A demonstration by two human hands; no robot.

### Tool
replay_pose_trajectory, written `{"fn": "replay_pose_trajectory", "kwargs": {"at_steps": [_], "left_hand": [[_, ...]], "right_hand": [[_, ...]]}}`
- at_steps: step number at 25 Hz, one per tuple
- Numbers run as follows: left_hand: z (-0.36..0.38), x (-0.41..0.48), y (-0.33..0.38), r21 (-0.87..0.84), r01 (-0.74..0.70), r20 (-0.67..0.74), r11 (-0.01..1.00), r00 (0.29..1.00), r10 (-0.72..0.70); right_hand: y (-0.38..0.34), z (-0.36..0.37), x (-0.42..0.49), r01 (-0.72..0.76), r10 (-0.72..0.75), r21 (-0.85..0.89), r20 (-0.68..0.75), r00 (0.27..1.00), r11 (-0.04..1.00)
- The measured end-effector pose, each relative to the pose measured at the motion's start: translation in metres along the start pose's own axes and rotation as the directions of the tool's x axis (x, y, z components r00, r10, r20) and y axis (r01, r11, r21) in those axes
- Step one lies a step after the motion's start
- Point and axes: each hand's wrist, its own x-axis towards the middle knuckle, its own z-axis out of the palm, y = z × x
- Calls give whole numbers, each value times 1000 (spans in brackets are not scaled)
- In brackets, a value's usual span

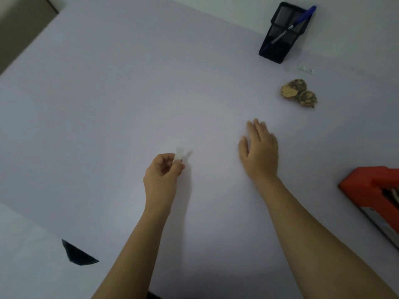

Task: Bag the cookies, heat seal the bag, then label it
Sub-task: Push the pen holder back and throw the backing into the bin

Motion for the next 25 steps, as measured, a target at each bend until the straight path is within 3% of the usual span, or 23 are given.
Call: {"fn": "replay_pose_trajectory", "kwargs": {"at_steps": [4,7,13,20,25], "left_hand": [[-53,-6,-21,-179,59,-150,982,985,-86],[-105,-9,-36,-260,53,-258,964,958,-123],[-257,-11,-97,-392,21,-461,920,861,-216],[-379,-1,-192,-521,170,-420,836,801,-425],[-400,34,-277,-346,354,-394,869,786,-477]], "right_hand": [[-99,28,-36,105,-107,15,142,984,994],[-177,47,-78,253,-272,106,248,930,962],[-328,84,-171,391,-474,284,354,806,876],[-437,131,-256,515,-619,375,247,746,771],[-439,210,-281,561,-676,378,389,626,737]]}}
